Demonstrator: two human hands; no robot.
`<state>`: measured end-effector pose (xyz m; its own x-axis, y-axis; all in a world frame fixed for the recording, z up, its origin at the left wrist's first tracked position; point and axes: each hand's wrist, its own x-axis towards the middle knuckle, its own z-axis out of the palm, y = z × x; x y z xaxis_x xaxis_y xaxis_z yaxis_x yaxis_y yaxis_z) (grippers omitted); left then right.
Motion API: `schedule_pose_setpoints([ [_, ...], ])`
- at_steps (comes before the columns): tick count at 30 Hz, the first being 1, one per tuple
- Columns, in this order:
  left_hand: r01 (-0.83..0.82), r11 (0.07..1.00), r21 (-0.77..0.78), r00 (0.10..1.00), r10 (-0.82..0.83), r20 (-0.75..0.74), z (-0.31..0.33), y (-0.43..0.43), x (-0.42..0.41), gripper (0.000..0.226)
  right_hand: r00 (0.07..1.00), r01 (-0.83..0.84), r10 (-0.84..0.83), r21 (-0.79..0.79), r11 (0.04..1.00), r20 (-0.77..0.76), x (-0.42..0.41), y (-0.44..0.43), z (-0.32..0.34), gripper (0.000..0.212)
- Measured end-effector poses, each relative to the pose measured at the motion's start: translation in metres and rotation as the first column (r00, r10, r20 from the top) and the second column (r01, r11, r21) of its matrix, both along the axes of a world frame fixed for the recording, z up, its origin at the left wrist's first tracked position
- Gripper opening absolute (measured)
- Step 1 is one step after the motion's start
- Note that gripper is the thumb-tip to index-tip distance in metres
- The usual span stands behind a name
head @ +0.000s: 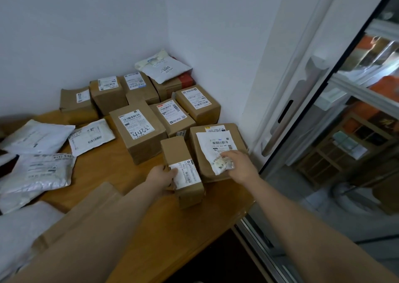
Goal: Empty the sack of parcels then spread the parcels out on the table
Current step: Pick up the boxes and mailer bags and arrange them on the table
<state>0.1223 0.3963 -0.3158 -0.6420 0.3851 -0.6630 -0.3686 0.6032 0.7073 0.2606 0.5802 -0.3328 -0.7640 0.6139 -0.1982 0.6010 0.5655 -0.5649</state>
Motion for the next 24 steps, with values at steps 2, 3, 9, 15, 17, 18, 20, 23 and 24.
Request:
schedule_pose_setpoints([
  [2,-0.016,0.999,0.045,0.999,0.018,-0.03,0.001,0.007,0.001,0.029,0.999,0.023,-0.023,0.008,1.0,-0.024,0.003,0.001,-0.001,0.055],
  [3,-0.011,0.999,0.049,0.998,0.014,-0.056,0.002,0.01,0.002,0.029,0.999,0.032,-0.031,0.017,0.999,-0.036,0.006,0.001,-0.001,0.054],
  [9,0.015,0.999,0.048,0.994,-0.01,-0.108,0.004,0.018,0.005,0.029,0.981,0.15,-0.126,0.166,0.975,-0.149,0.03,-0.004,-0.002,0.049],
  [15,0.321,0.937,-0.139,0.935,-0.337,-0.114,0.006,0.024,0.011,0.135,0.947,0.234,-0.194,0.14,0.962,-0.256,0.033,-0.017,0.008,0.046],
  [17,0.336,0.93,-0.148,0.912,-0.361,-0.195,0.005,0.03,0.014,0.129,0.948,0.247,-0.206,0.151,0.957,-0.244,0.035,-0.022,0.012,0.045],
  [18,0.334,0.933,-0.132,0.906,-0.357,-0.227,0.006,0.031,0.013,0.124,0.947,0.253,-0.212,0.155,0.955,-0.241,0.035,-0.025,0.014,0.044],
  [20,0.367,0.922,-0.12,0.885,-0.386,-0.261,0.003,0.029,0.009,0.115,0.948,0.238,-0.196,0.15,0.96,-0.249,0.03,-0.035,0.021,0.043],
  [23,0.364,0.918,-0.158,0.846,-0.396,-0.356,0.006,0.008,-0.01,0.084,0.955,0.145,-0.099,0.151,0.978,-0.279,0.006,-0.061,0.034,0.04],
  [24,0.346,0.919,-0.188,0.823,-0.394,-0.408,0.009,-0.003,-0.019,0.075,0.959,0.096,-0.05,0.153,0.984,-0.28,-0.005,-0.072,0.037,0.038],
])
